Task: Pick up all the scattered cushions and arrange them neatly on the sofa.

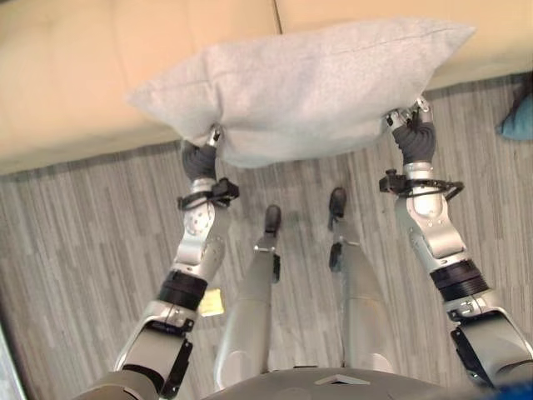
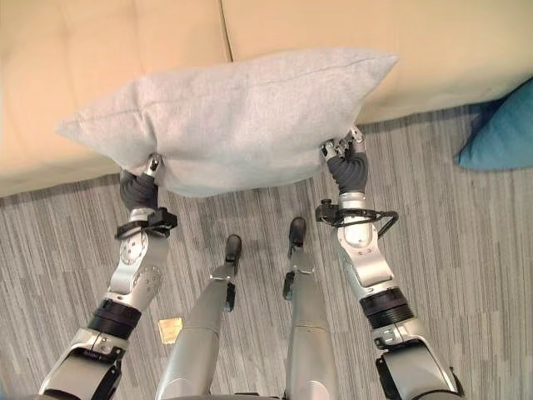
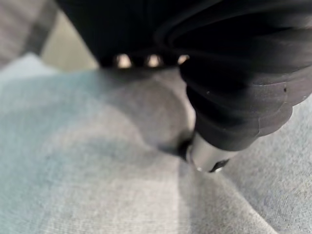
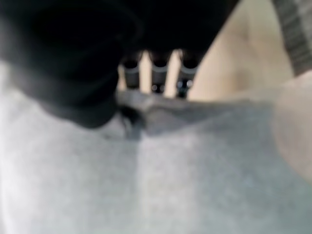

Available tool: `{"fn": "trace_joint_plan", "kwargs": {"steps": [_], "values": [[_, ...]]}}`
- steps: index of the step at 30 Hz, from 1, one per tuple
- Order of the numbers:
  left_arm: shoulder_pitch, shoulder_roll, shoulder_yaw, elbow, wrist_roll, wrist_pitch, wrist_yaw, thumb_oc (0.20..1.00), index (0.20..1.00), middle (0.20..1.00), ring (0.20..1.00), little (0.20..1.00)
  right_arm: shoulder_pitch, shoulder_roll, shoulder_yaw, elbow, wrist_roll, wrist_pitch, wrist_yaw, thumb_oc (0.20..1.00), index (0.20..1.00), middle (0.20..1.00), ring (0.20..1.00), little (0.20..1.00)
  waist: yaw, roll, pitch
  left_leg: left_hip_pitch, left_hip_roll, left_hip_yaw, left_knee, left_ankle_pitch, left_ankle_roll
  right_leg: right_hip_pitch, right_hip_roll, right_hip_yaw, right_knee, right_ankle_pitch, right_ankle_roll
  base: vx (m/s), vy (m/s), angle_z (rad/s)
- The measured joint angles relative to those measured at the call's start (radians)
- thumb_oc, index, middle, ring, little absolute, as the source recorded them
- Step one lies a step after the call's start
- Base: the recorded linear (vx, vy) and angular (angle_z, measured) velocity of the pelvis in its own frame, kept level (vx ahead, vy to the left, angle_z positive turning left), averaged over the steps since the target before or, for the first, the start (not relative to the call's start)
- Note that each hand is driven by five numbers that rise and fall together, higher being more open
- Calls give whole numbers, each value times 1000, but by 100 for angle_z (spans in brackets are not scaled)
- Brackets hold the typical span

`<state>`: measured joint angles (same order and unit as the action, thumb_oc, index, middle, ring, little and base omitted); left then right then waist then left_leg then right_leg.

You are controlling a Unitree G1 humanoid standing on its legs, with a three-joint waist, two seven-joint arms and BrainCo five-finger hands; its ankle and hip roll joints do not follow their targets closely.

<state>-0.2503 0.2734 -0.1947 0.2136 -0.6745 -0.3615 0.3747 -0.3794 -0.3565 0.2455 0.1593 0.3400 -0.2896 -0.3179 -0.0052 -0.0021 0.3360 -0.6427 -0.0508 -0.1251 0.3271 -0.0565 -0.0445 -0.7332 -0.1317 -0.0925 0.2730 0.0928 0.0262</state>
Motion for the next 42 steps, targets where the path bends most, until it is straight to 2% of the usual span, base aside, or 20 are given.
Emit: {"fn": "trace_joint_plan", "kwargs": {"steps": [3,6,12,15,17,19,22,24,25,26,27,29,30,33,36,37,38,39,40,42], "values": [[188,13,-12,-5,-1,12,-36,200,200,200,200,200,118,4,37,13,0,2,54,200,200,200,200,200,33,-7,-62,238,3,-31,-102,1,13,247,-2,-37,-92,-17,12,219,128,23],[265,35,-12,-28,1,24,-68,200,200,200,200,200,190,-1,36,14,-10,4,96,200,200,200,200,200,56,-16,-113,357,2,-47,-144,-2,27,380,-1,-57,-146,-17,9,102,97,15],[234,49,1,-28,1,38,-91,200,200,200,200,200,185,0,26,27,-12,29,120,200,200,200,200,200,53,-30,-141,425,-25,-41,-168,-1,49,454,-18,-49,-189,-1,25,93,142,0],[214,49,0,-25,33,54,-100,200,200,200,200,200,192,0,8,34,-33,50,146,200,200,200,200,200,58,-30,-143,503,-40,-6,-158,-23,85,519,-29,-5,-190,5,40,97,346,-37],[211,50,-3,-25,40,65,-111,200,200,200,200,200,209,0,0,35,-40,55,156,200,200,200,200,200,47,-33,-148,519,-62,5,-145,-34,94,534,-42,2,-183,4,52,2,221,-17],[208,47,-13,-15,40,77,-114,200,200,200,200,200,228,-5,5,36,-51,67,158,200,200,200,200,200,45,-15,-154,529,-51,17,-159,-23,112,496,-37,29,-111,42,107,12,141,-21],[207,60,-21,-2,41,84,-114,200,200,200,200,200,244,2,11,37,-55,77,158,200,200,200,200,200,39,-16,-157,521,-46,23,-135,-38,120,469,-28,28,-79,86,111,106,68,-23],[220,56,-14,-2,43,91,-114,200,200,200,200,200,269,4,13,37,-61,79,160,200,200,200,200,200,35,-19,-169,521,-42,7,-151,-30,113,470,17,74,-58,2,105,192,-22,4],[224,56,-18,-2,45,92,-114,200,200,200,200,200,268,2,19,37,-62,90,161,200,200,200,200,200,38,-30,-176,526,-42,2,-174,-25,105,478,41,64,-64,-28,86,132,-25,10],[223,61,-16,-2,48,93,-112,200,200,200,200,200,265,2,24,37,-62,94,161,200,200,200,200,200,51,-42,-189,521,-42,-8,-187,-15,99,494,66,76,-118,-51,85,193,-40,12],[221,66,-17,-2,52,94,-109,200,200,200,200,200,262,3,26,37,-62,94,161,200,200,200,200,200,46,-42,-190,519,-41,-27,-189,-8,94,527,79,81,-173,-45,51,190,-51,17],[222,53,-19,-1,62,98,-106,200,200,200,200,200,261,-3,37,38,-60,95,158,200,200,200,200,200,43,-33,-194,520,-29,-79,-207,5,75,550,111,96,-192,-38,50,162,-68,53],[220,52,-22,-2,64,100,-106,200,200,200,200,200,261,-8,40,43,-59,98,157,200,200,200,200,200,22,-35,-197,527,-25,-114,-219,20,55,569,122,109,-210,-44,38,133,-112,61],[217,37,-30,3,65,106,-106,200,200,200,200,200,254,-20,32,56,-59,98,156,200,200,200,200,200,24,-25,-202,543,7,-162,-268,40,26,602,157,97,-240,-47,-3,191,-132,51],[207,17,-41,3,64,111,-106,200,200,200,200,200,255,-40,22,56,-59,100,147,200,200,200,200,200,6,-14,-204,522,28,-165,-232,29,-23,639,167,21,-275,-51,-61,82,-108,70],[194,10,-45,4,63,111,-106,200,200,200,200,200,253,-48,19,56,-59,100,144,200,200,200,200,200,10,-17,-202,480,20,-124,-156,36,-35,638,165,-2,-274,-58,-69,194,-132,71],[184,12,-63,5,61,111,-106,200,200,200,200,200,250,-46,11,56,-59,102,132,200,200,200,200,200,19,-35,-190,411,-2,-65,-52,74,-54,645,142,-21,-271,-71,-82,177,-94,73],[186,16,-74,6,62,113,-106,200,200,200,200,200,251,-37,3,57,-59,104,123,200,200,200,200,200,17,-47,-179,387,-2,29,-25,60,-34,677,128,-44,-305,-72,-90,302,-73,71],[186,15,-79,7,61,115,-106,200,200,200,200,200,252,-36,3,56,-59,107,117,200,200,200,200,200,11,-50,-177,388,3,87,-70,54,-15,692,127,-63,-321,-71,-90,236,-6,44],[185,22,-79,8,63,118,-107,200,200,200,200,200,251,-35,2,56,-59,108,117,200,200,200,200,200,14,-50,-175,386,2,111,-132,55,-16,709,135,-82,-332,-81,-95,245,19,31]]}}
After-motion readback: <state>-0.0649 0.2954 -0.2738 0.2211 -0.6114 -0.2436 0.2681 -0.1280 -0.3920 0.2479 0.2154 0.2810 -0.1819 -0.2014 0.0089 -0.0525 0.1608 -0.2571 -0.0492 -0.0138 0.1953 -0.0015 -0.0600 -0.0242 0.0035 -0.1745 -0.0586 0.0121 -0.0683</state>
